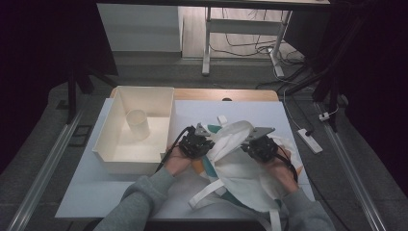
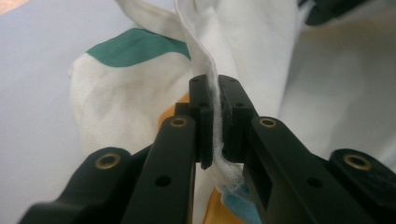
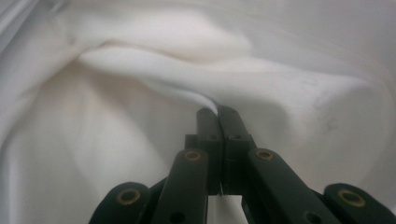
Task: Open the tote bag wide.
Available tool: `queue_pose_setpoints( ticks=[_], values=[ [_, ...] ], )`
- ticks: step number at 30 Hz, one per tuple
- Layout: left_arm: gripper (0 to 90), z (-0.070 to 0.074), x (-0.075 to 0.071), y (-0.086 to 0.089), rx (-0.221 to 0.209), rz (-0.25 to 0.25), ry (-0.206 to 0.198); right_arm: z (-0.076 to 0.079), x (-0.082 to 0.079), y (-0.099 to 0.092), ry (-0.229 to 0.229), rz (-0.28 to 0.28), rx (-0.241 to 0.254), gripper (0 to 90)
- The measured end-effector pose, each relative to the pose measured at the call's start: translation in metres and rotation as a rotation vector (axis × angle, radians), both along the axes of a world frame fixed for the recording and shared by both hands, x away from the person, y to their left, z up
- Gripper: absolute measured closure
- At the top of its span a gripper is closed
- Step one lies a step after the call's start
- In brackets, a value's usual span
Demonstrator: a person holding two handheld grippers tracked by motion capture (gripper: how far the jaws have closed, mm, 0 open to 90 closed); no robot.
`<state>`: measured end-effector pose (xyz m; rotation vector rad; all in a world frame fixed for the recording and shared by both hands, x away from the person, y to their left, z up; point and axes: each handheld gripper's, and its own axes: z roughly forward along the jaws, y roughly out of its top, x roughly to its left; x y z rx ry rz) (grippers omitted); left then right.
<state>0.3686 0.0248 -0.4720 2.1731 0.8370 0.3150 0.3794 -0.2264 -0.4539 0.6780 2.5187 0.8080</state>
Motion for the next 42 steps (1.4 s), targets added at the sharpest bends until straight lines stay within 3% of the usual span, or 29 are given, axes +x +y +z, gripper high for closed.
queue_pose_setpoints(
  ticks=[3,8,13,20,26,30,33,36,42],
  values=[
    [84.2,-0.002,0.001,-0.001,0.002,0.006,0.003,-0.007,0.019,-0.001,0.016,-0.036,0.034,88.7],
    [84.2,-0.006,0.004,-0.006,0.02,0.007,-0.004,-0.022,0.046,-0.002,0.043,-0.08,0.05,88.7],
    [84.3,-0.009,0.006,-0.008,0.023,0.016,-0.003,-0.032,0.062,-0.002,0.05,-0.109,0.044,88.7],
    [84.3,-0.013,0.01,-0.009,0.031,0.027,0.012,-0.047,0.074,-0.009,0.087,-0.151,0.081,88.7],
    [84.1,-0.015,0.011,-0.008,0.033,0.029,0.017,-0.043,0.07,-0.01,0.096,-0.148,0.098,85.0],
    [84.0,-0.016,0.013,-0.007,0.033,0.027,0.023,-0.026,0.055,-0.015,0.115,-0.137,0.146,62.0],
    [84.0,-0.016,0.013,-0.006,0.035,0.025,0.027,-0.009,0.036,-0.02,0.094,-0.109,0.178,55.4],
    [83.9,-0.016,0.013,-0.006,0.037,0.024,0.025,0.002,0.014,-0.023,0.086,-0.093,0.153,51.3],
    [83.9,-0.016,0.013,-0.006,0.035,0.025,0.028,0.0,-0.02,-0.036,0.033,-0.201,0.063,44.5]
  ],
)
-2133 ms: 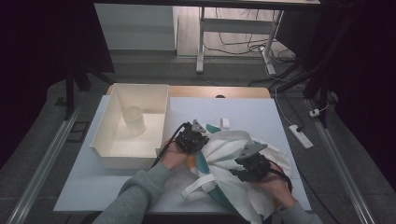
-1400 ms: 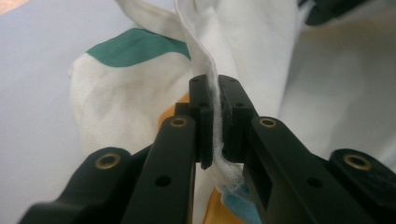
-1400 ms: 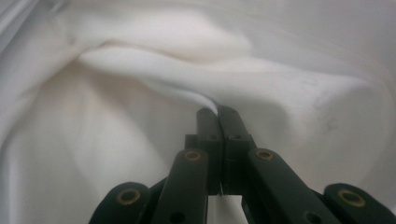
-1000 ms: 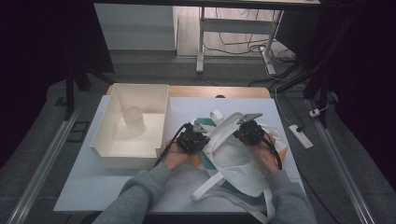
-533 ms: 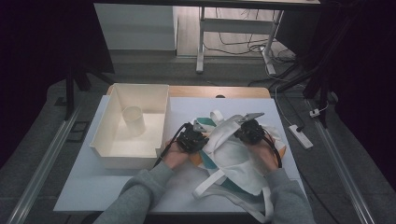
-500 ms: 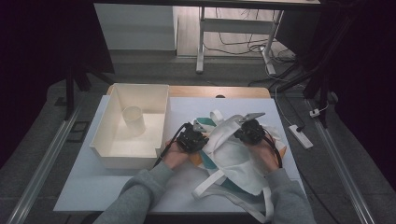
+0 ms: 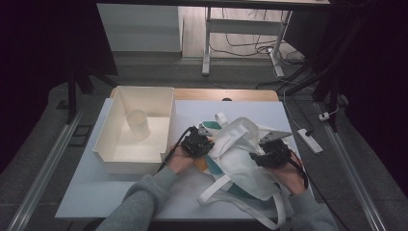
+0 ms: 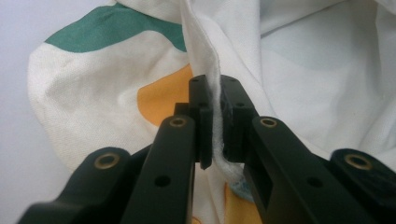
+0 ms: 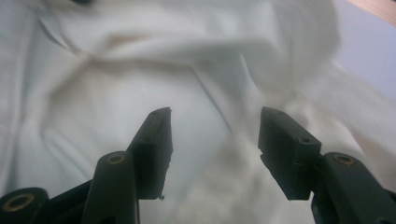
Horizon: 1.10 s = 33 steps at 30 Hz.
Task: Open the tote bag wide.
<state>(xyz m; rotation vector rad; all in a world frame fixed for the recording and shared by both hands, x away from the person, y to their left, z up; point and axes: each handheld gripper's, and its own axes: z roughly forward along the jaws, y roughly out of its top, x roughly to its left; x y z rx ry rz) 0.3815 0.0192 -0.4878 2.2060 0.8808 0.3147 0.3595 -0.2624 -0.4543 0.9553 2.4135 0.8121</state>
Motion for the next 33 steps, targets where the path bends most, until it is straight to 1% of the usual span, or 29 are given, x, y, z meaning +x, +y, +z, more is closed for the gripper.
queue_pose_setpoints(
  ticks=[2,3,5,7,8,10,11,13,14,16,17,19,20,21,22,24,26,27,28,29,30,31,32,33],
  values=[
    [83.9,0.0,0.0,0.0,0.0,0.0,0.0,-0.004,-0.006,-0.008,0.005,-0.045,-0.012,43.1],
    [83.9,0.0,0.0,0.0,0.0,-0.001,0.0,-0.006,-0.009,-0.011,0.014,-0.055,-0.016,42.7],
    [84.0,0.0,0.0,0.0,0.0,-0.002,0.0,-0.012,-0.016,-0.013,0.039,-0.059,-0.025,40.9],
    [83.9,0.0,0.0,0.0,0.001,-0.002,0.001,-0.017,-0.022,-0.01,0.037,-0.057,-0.059,40.8],
    [84.0,0.0,0.0,0.0,0.001,-0.002,0.001,-0.019,-0.024,-0.009,0.023,-0.066,-0.085,41.7],
    [84.0,0.0,0.0,0.0,0.001,-0.001,0.0,-0.021,-0.024,-0.008,0.015,-0.078,-0.103,41.9],
    [84.0,0.0,0.0,0.0,0.002,-0.001,0.001,-0.021,-0.024,-0.006,0.016,-0.079,-0.126,42.0],
    [84.0,0.0,0.0,0.0,0.001,0.0,-0.001,-0.022,-0.025,-0.001,0.001,-0.076,-0.178,47.2],
    [84.0,0.0,0.001,0.001,0.001,-0.002,0.001,-0.022,-0.026,0.001,-0.002,-0.079,-0.193,50.4],
    [84.0,-0.001,0.001,0.001,0.002,-0.002,0.002,-0.02,-0.026,0.001,-0.02,-0.1,-0.229,56.4],
    [84.0,-0.001,0.001,0.001,0.002,-0.002,0.003,-0.019,-0.025,-0.001,-0.012,-0.107,-0.23,60.2],
    [84.0,-0.001,0.001,0.002,0.004,-0.002,0.003,-0.019,-0.023,-0.006,-0.009,-0.118,-0.214,67.7],
    [84.0,-0.001,0.001,0.002,0.004,-0.002,0.004,-0.018,-0.023,-0.009,-0.006,-0.117,-0.202,75.2],
    [84.0,-0.001,0.001,0.002,0.004,-0.002,0.003,-0.017,-0.022,-0.011,-0.004,-0.107,-0.19,87.3],
    [84.0,-0.001,0.001,0.002,0.003,-0.001,0.003,-0.016,-0.023,-0.014,-0.009,-0.095,-0.173,87.4],
    [84.0,-0.001,0.001,0.002,0.002,-0.001,0.003,-0.013,-0.023,-0.015,-0.011,-0.093,-0.159,87.0],
    [84.0,-0.001,0.001,0.001,0.005,-0.003,0.002,-0.01,-0.026,-0.013,-0.038,-0.094,-0.146,81.6],
    [84.0,-0.001,0.001,0.001,0.005,-0.003,0.002,-0.01,-0.026,-0.011,-0.038,-0.087,-0.149,79.6],
    [84.0,-0.001,0.001,0.001,0.005,-0.003,0.001,-0.01,-0.027,-0.01,-0.037,-0.081,-0.15,78.1],
    [84.0,-0.001,0.001,0.001,0.005,-0.003,0.002,-0.01,-0.027,-0.008,-0.029,-0.073,-0.14,75.0],
    [84.0,-0.001,0.001,0.001,0.004,-0.003,0.002,-0.011,-0.027,-0.008,-0.01,-0.067,-0.127,72.0],
    [84.0,-0.001,0.001,0.001,0.004,-0.003,0.003,-0.013,-0.027,-0.006,-0.003,-0.067,-0.125,66.5],
    [84.0,-0.001,0.001,0.001,0.004,-0.003,0.002,-0.014,-0.028,-0.005,-0.002,-0.069,-0.132,63.4],
    [84.0,-0.001,0.001,0.001,0.004,-0.003,0.002,-0.014,-0.029,-0.002,0.001,-0.067,-0.127,60.9]
  ],
)
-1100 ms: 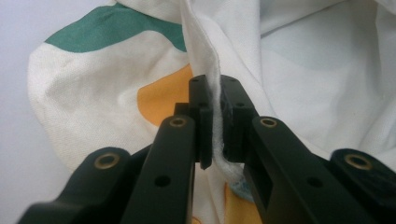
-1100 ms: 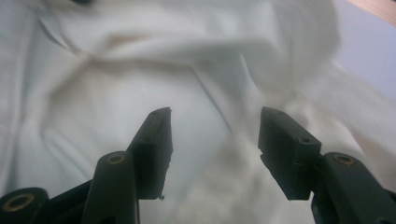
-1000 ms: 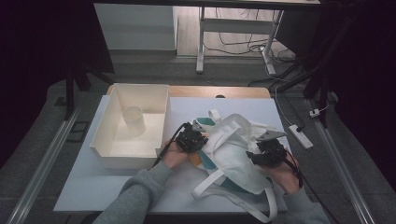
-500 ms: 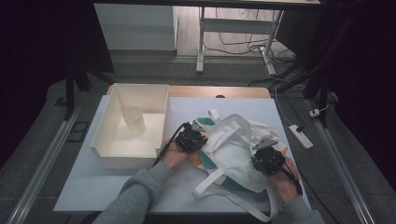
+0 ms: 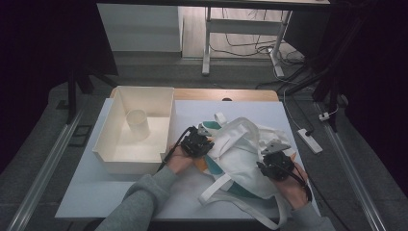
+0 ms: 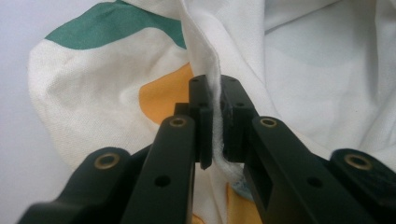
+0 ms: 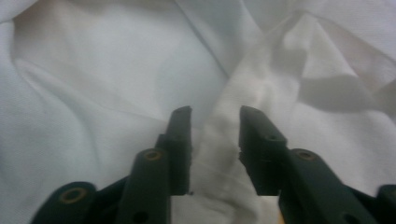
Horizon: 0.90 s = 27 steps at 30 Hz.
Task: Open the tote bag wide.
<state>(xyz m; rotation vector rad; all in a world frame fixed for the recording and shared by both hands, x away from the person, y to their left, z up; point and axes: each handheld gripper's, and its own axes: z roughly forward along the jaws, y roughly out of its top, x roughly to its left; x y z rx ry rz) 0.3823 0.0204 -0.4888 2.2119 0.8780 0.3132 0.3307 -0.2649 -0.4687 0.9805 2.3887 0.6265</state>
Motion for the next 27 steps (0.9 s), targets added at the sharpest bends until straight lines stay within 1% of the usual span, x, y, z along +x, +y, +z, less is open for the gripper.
queue_pose_setpoints(
  ticks=[1,4,6,7,8,10,12,13,14,15,17,18,20,22,24,25,27],
  values=[
    [84.0,0.0,0.0,0.0,0.0,-0.001,0.001,-0.001,-0.001,0.002,0.0,0.007,0.0,57.9],
    [84.0,0.0,0.0,0.0,-0.001,0.0,0.001,-0.005,-0.004,0.008,-0.02,-0.009,-0.074,54.0],
    [84.0,0.0,0.0,0.0,-0.001,0.0,0.001,-0.009,-0.004,0.007,-0.019,-0.025,-0.114,55.3],
    [84.0,0.0,0.0,0.0,-0.001,0.0,0.001,-0.01,-0.005,0.005,-0.027,-0.038,-0.131,56.5],
    [84.0,0.0,0.0,0.001,-0.001,-0.001,0.001,-0.01,-0.006,0.003,-0.034,-0.049,-0.139,58.3],
    [84.0,0.0,0.0,0.001,-0.001,-0.001,0.002,-0.006,-0.007,-0.004,-0.039,-0.063,-0.12,64.7],
    [84.0,0.0,0.0,0.001,-0.002,-0.001,0.001,-0.001,-0.008,-0.01,-0.065,-0.079,-0.109,74.7],
    [84.0,0.0,0.0,0.001,-0.001,-0.001,0.001,0.002,-0.009,-0.013,-0.085,-0.09,-0.114,79.4],
    [84.0,0.0,0.0,0.001,-0.001,0.0,0.001,0.004,-0.008,-0.016,-0.105,-0.102,-0.121,81.4],
    [84.0,0.0,0.0,0.001,-0.001,-0.001,0.001,0.006,-0.007,-0.021,-0.104,-0.115,-0.112,82.5],
    [84.0,0.0,0.0,0.001,-0.001,-0.001,0.0,0.008,-0.002,-0.033,-0.077,-0.139,-0.068,83.7],
    [84.0,0.0,0.0,0.001,-0.001,0.0,0.0,0.008,0.0,-0.04,-0.063,-0.147,-0.038,84.0],
    [84.0,0.0,0.001,0.002,-0.001,0.001,0.001,0.011,0.003,-0.053,-0.031,-0.151,0.053,84.5],
    [84.0,0.0,0.001,0.002,0.0,0.003,0.0,0.014,0.007,-0.065,-0.018,-0.158,0.119,84.8],
    [84.0,0.0,0.001,0.002,0.0,0.005,0.0,0.014,0.012,-0.076,0.007,-0.17,0.185,85.0],
    [84.0,0.0,0.001,0.002,0.001,0.005,0.0,0.014,0.014,-0.081,0.014,-0.178,0.206,85.1],
    [84.0,0.0,0.001,0.002,0.001,0.005,0.0,0.014,0.016,-0.088,0.011,-0.187,0.227,85.3]
  ],
)
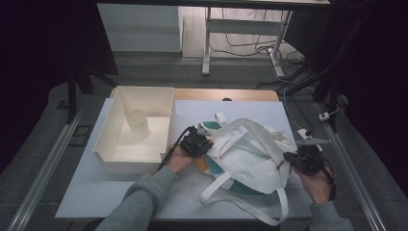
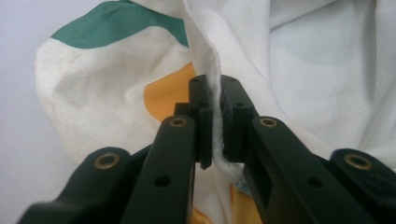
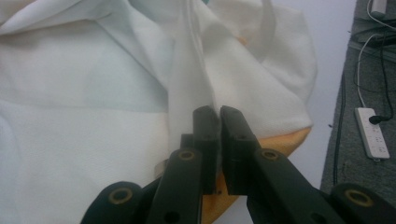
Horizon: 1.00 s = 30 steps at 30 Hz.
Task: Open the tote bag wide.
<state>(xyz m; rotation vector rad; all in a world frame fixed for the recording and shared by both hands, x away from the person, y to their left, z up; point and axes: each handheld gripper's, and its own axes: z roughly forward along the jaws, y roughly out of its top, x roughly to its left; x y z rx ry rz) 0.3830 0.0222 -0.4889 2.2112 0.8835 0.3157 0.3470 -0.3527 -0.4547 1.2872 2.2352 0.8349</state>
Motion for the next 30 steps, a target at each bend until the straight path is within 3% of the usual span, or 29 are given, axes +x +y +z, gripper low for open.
queue_pose_setpoints(
  ticks=[8,17,20,25,30],
  values=[
    [84.0,-0.001,0.0,0.0,0.002,-0.004,0.004,0.008,0.0,-0.015,-0.063,-0.058,0.025,85.6],
    [84.0,-0.001,0.0,0.0,0.002,-0.002,0.007,-0.003,0.006,-0.025,-0.042,-0.084,0.03,85.6],
    [84.0,-0.002,0.0,-0.001,0.002,-0.004,0.008,-0.01,0.011,-0.026,-0.02,-0.101,0.013,85.6],
    [84.0,-0.003,0.0,0.0,0.005,-0.002,0.011,-0.03,0.02,-0.033,0.021,-0.131,0.025,85.6],
    [84.0,-0.004,0.0,0.0,0.011,-0.001,0.013,-0.033,0.022,-0.034,0.022,-0.136,0.026,85.7]
  ],
)
